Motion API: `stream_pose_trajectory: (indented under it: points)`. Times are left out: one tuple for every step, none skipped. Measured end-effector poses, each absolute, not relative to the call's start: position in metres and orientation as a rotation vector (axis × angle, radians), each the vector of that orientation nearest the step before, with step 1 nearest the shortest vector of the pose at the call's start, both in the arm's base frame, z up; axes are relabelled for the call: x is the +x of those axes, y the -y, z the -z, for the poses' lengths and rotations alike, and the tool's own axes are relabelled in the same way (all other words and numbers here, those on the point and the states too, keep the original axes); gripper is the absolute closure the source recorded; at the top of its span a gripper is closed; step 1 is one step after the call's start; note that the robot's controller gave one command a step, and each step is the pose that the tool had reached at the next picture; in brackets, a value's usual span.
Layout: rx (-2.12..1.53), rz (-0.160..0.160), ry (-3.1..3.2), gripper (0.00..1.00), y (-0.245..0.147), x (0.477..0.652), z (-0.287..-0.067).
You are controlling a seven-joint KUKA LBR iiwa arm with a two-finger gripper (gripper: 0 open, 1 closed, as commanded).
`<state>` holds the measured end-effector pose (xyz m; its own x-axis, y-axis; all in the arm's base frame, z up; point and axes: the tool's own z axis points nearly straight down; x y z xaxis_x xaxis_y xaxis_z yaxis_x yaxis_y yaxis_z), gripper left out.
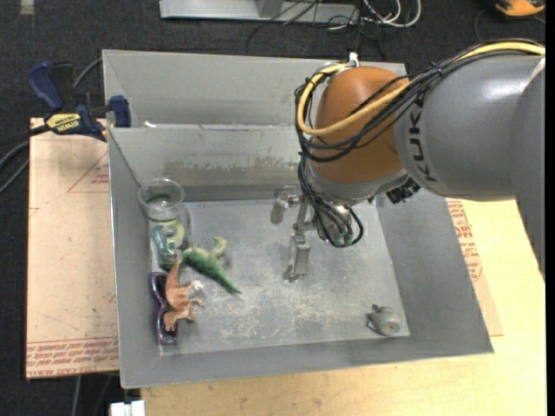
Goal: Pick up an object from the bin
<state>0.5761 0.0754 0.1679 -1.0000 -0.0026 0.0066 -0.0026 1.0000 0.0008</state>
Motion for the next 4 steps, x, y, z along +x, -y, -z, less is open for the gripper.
stream_pose_trajectory:
  points:
    - [0.000,0.002,3.143,0.00,-0.075,0.578,-0.173]
    - [0.008,0.004,3.126,0.00,-0.129,0.541,-0.089]
    - [-0.006,0.005,3.152,0.00,-0.122,0.620,-0.097]
    - [-0.467,0.001,3.090,0.00,-0.184,0.551,-0.073]
